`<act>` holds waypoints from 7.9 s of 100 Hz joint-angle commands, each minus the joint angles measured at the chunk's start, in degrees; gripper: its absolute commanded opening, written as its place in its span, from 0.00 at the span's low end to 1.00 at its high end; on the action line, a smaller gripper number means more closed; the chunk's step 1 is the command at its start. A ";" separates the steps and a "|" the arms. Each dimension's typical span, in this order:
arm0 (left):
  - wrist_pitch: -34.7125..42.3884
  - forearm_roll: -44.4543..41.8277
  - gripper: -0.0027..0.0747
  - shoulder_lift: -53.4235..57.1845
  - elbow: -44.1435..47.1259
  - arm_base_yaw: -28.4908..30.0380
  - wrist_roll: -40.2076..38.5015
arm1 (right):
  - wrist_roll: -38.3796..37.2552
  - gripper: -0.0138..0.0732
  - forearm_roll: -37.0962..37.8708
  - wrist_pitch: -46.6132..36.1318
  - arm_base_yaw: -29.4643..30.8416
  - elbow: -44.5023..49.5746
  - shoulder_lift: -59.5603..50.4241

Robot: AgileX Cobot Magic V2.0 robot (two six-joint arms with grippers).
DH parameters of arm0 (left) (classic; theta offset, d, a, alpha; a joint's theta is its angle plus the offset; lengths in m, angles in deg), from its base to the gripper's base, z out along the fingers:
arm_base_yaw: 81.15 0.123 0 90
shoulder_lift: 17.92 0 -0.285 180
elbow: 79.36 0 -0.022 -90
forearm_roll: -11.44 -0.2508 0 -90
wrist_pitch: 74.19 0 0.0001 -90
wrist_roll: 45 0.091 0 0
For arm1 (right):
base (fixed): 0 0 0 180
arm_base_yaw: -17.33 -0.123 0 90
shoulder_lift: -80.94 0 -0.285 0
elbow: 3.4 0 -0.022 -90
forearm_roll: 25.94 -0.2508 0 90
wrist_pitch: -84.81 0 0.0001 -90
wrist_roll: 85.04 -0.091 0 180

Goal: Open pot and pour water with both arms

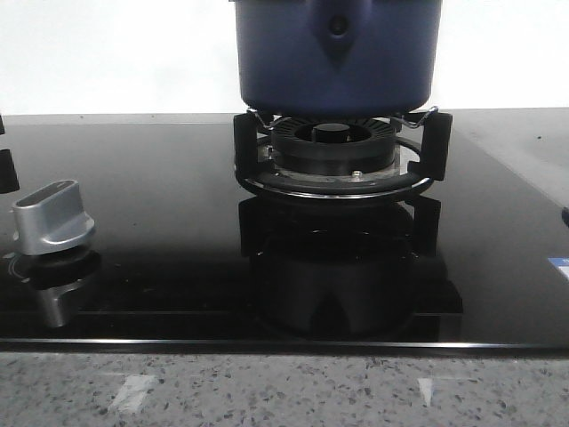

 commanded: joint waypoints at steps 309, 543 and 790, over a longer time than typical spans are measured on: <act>-16.55 2.25 0.19 11.17 -5.66 23.75 -2.05 | -8.14 0.07 22.54 -4.61 19.54 -27.53 59.01; -7.70 0.40 0.19 11.17 -5.66 23.75 -1.98 | -1.23 0.09 15.81 -31.81 -15.51 -49.35 59.93; -7.65 0.40 0.18 11.17 -5.66 23.75 -1.98 | -1.34 0.08 15.81 -122.99 -18.66 -12.47 63.22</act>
